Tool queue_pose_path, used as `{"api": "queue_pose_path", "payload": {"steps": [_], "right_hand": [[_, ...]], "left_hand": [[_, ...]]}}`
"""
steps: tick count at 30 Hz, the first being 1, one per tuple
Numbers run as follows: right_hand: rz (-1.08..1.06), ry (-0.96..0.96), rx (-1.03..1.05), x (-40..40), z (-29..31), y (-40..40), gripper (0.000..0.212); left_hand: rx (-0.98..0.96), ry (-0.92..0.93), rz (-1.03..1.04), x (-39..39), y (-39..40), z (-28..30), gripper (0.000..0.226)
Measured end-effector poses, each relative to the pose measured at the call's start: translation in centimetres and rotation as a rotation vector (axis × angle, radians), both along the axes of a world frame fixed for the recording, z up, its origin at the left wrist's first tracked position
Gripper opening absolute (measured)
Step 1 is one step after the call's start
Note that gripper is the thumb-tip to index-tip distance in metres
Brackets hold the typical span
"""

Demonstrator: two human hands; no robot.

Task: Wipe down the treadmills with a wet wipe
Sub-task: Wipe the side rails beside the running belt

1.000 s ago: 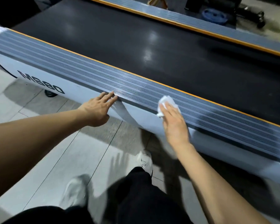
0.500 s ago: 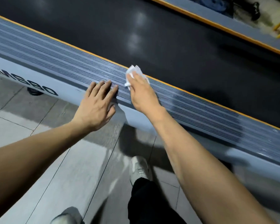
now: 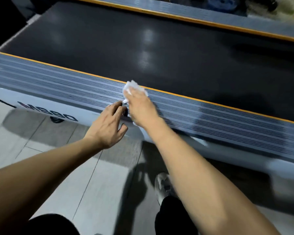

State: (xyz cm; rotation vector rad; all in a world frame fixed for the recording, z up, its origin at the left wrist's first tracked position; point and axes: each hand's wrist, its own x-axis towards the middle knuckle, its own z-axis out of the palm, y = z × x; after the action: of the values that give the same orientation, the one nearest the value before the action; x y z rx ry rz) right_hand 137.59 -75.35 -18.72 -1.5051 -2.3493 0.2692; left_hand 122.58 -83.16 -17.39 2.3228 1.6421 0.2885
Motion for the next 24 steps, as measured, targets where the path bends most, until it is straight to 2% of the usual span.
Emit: {"api": "queue_pose_path", "payload": {"steps": [3,5,8,11,15,18,21,24], "right_hand": [[-0.043,0.026,-0.105,1.6,-0.5,-1.8,0.050],[-0.131,0.045,-0.088,5.1,-0.9,-3.9,0.048],[-0.305,0.127,-0.048,10.0,-0.9,-7.1,0.051],[-0.386,0.159,-0.007,10.3,-1.2,-9.3,0.045],[-0.134,0.081,-0.021,3.2,-1.7,-6.7,0.047],[0.009,0.004,-0.049,-1.9,-1.5,-4.9,0.055],[0.061,-0.043,-0.006,-1.5,-2.0,-5.3,0.059],[-0.026,-0.069,0.044,3.2,-3.1,-7.4,0.068]], "left_hand": [[-0.019,0.068,0.042,-0.4,0.4,0.7,0.058],[-0.047,0.195,0.035,-2.1,-0.1,0.5,0.068],[-0.138,0.212,-0.044,-4.9,-0.7,-0.4,0.087],[-0.167,0.262,-0.078,-5.8,-0.8,-1.3,0.090],[-0.188,0.291,-0.106,-5.6,-0.5,-1.2,0.086],[-0.198,0.287,-0.120,-5.6,-0.4,-1.0,0.087],[-0.204,0.262,-0.119,-5.7,-0.5,-0.7,0.086],[-0.198,0.246,-0.123,-5.8,-0.6,-1.0,0.086]]}}
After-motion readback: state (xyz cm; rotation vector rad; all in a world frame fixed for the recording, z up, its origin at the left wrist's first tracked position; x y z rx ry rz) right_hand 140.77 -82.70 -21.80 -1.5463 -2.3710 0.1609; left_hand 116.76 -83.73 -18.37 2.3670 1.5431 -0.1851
